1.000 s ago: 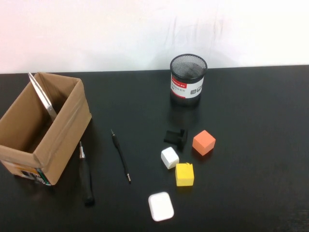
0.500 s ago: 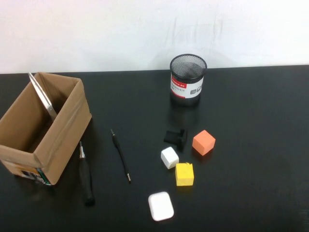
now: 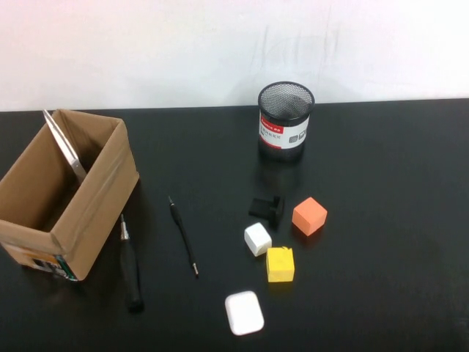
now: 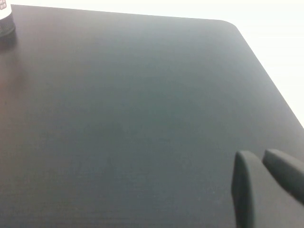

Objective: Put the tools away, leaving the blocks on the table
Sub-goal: Pick up the long Screwdriver from the table

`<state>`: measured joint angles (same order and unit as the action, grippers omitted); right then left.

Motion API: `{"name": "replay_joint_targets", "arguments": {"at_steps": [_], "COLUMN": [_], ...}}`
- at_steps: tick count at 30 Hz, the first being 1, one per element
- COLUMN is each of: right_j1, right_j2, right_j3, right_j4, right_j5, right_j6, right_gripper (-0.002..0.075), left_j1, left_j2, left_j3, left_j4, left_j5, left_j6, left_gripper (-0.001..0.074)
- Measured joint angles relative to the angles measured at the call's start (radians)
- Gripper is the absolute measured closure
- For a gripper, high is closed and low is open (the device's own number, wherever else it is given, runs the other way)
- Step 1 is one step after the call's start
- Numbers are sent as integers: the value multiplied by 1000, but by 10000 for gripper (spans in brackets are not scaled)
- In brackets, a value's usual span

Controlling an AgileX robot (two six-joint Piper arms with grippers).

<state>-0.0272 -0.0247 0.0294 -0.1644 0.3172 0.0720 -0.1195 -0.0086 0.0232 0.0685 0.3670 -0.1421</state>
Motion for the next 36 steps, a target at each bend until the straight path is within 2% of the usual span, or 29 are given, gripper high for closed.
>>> {"name": "replay_joint_targets", "arguments": {"at_steps": [22,27,36], "right_j1": [0,0,0], "right_j2": [0,0,0], "right_j3": [0,0,0], "right_j4": [0,0,0], "right_j5": [0,0,0], "right_j6": [0,0,0], "right_gripper": [729,729,729], "left_j1": [0,0,0], "left_j2": [0,0,0], "left_j3": [2,4,4], "left_j4": [-24,-79,-52], "left_j5": [-23,-205,-778], "left_j6": [-15,-41,-49], "left_gripper": [738,738,738]}}
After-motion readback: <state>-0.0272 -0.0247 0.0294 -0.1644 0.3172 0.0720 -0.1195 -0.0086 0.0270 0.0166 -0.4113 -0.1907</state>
